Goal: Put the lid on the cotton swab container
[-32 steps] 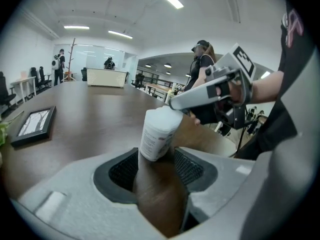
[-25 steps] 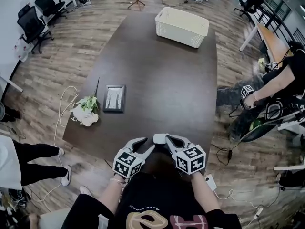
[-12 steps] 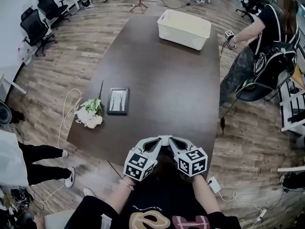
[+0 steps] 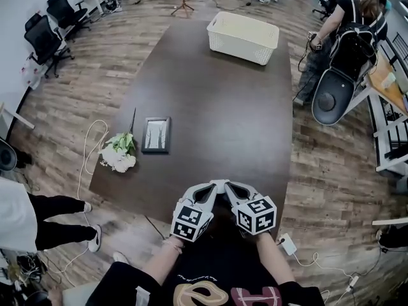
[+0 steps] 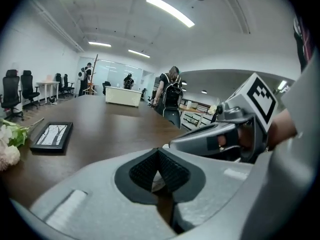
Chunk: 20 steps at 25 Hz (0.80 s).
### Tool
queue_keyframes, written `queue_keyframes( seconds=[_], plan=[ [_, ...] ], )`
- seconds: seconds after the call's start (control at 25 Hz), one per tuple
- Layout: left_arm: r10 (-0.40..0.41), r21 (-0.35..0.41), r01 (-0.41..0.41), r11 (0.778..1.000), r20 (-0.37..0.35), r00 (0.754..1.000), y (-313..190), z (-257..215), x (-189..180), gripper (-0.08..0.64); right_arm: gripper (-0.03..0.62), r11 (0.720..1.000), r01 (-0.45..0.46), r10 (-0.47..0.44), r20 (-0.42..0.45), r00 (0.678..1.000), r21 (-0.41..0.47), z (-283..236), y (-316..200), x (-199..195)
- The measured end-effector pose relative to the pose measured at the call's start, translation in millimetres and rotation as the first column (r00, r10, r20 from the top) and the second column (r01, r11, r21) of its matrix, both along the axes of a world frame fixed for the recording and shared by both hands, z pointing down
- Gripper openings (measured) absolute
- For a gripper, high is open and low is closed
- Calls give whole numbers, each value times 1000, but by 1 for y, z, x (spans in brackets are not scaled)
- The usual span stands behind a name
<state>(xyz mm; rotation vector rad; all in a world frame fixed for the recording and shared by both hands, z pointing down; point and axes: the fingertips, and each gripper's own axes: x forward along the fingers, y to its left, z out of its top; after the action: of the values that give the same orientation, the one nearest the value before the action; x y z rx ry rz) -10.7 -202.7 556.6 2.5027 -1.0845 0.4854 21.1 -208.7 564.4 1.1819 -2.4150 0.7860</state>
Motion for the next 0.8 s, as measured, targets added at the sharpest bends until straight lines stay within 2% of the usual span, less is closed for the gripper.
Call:
queue_keyframes(
  seconds=[0.24, 0.4, 0.64, 0.8],
  plan=[
    [-45, 22, 47, 999, -71, 996, -3, -1, -1, 6, 6, 1000, -9, 9, -11, 1000, 13, -1, -2, 0],
    [-79, -18, 77, 997, -157, 984, -4, -1, -4, 5, 6, 999, -29, 29, -3, 1000, 24, 0, -1, 0],
    [-33, -13, 32, 999, -88, 996, -1, 1, -2, 5, 6, 999, -35, 36, -21, 999, 13, 2, 0, -2],
    [-32, -41, 28, 999, -96, 995, -3, 1, 1, 5, 6, 996, -80, 81, 21, 996, -45, 3, -2, 1]
  ],
)
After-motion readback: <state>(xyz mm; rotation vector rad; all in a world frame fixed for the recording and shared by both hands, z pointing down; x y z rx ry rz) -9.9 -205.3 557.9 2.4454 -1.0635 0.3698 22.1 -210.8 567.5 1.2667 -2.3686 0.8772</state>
